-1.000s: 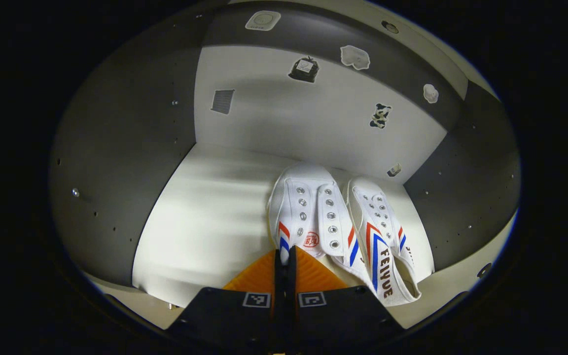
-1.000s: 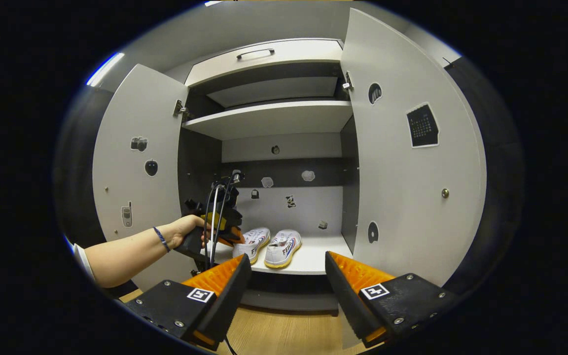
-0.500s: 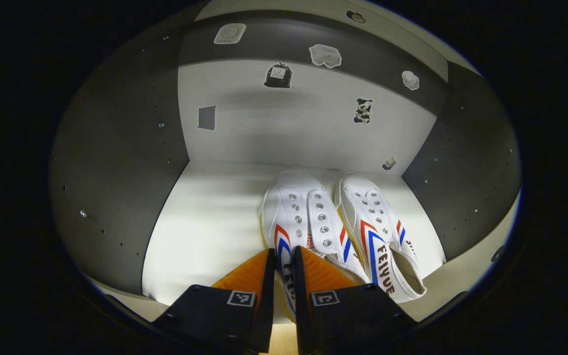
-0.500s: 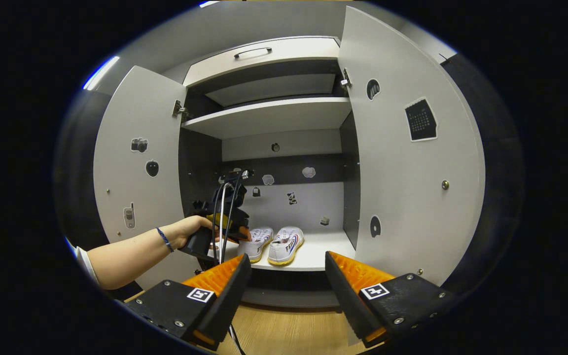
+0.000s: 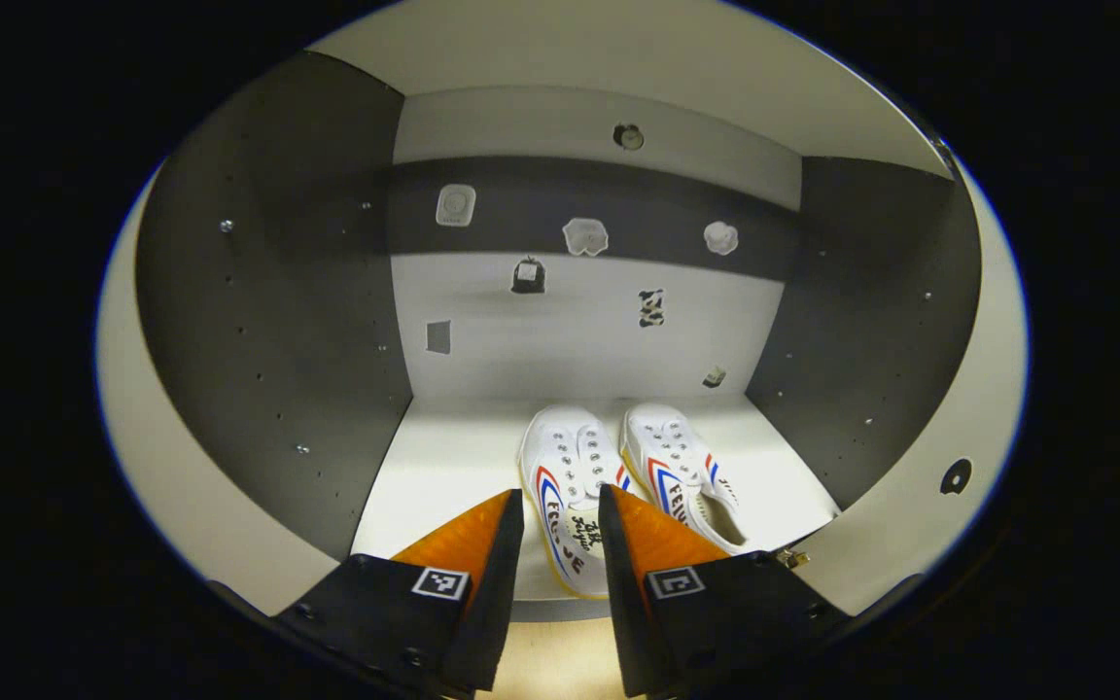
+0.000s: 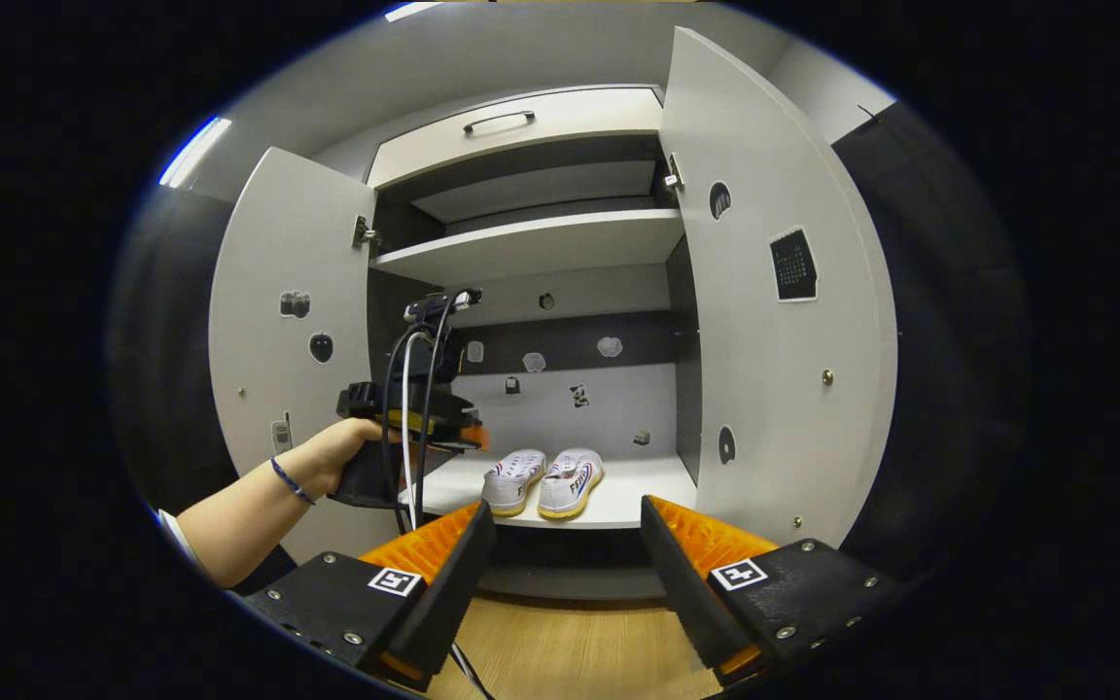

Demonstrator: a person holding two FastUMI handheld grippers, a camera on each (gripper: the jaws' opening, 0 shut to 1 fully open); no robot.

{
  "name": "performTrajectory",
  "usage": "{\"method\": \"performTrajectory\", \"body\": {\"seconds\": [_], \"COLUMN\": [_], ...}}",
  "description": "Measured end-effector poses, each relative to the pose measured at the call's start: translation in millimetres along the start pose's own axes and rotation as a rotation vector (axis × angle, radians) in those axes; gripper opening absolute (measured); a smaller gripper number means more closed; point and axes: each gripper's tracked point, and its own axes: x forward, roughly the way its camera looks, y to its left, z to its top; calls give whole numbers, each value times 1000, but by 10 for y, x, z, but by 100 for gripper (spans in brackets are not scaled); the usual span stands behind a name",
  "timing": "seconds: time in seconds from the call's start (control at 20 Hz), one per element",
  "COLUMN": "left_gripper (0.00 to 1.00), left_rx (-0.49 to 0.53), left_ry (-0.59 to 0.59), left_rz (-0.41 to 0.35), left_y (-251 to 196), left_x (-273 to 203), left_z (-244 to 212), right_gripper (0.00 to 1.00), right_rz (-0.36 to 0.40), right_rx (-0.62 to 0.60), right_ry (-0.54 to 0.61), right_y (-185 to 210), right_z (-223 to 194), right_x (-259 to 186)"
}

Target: Grab one shoe with the right hand and put it into the shoe cabinet, grab the other shoe with the left hand and put it into the shoe cabinet; then close the right door with the right hand and the left door with the left hand.

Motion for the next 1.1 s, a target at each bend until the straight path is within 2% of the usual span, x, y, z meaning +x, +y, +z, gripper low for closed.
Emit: {"method": "performTrajectory", "body": {"seconds": [0.05, 0.1, 0.2, 0.3, 0.35, 0.4, 0.5, 0.55, 0.6, 0.65, 0.7, 1.05, 1.1], "left_gripper": [57, 81, 99, 95, 95, 99, 97, 97, 99, 99, 96, 94, 97], "left_rx": [13, 28, 43, 25, 7, -6, -13, -8, 2, 14, 28, 46, 45], "left_ry": [-41, -87, -157, -222, -262, -285, -304, -319, -340, -364, -379, -409, -408], "left_rz": [-10, -2, -3, -3, 12, 6, 13, 29, 42, 56, 65, 171, 187], "left_y": [-38, -47, -127, -192, -162, -190, -162, -112, -73, -26, 6, 406, 472], "left_x": [-176, -350, -694, -1058, -1221, -1364, -1638, -1755, -1883, -2000, -2121, -2725, -2791], "left_z": [45, 99, 113, 100, 86, 32, -135, -200, -238, -273, -324, -689, -714], "right_gripper": [92, 93, 93, 92, 92, 93, 92, 97, 97, 92, 92, 92, 92], "right_rz": [4, 2, -6, -18, -34, -48, -70, -91, -115, -145, -175, -327, -336], "right_rx": [-13, -35, -65, -71, -75, -78, -72, -74, -83, -91, -94, -94, -94], "right_ry": [-7, -8, -17, -24, -26, -29, -35, -37, -38, -38, -35, -47, -41], "right_y": [-3, -23, -62, -134, -213, -293, -447, -573, -716, -887, -1052, -1886, -1957], "right_z": [42, 63, 130, 184, 213, 238, 290, 305, 315, 341, 342, 391, 367], "right_x": [-60, -116, -223, -331, -377, -427, -536, -594, -652, -701, -746, -859, -827]}}
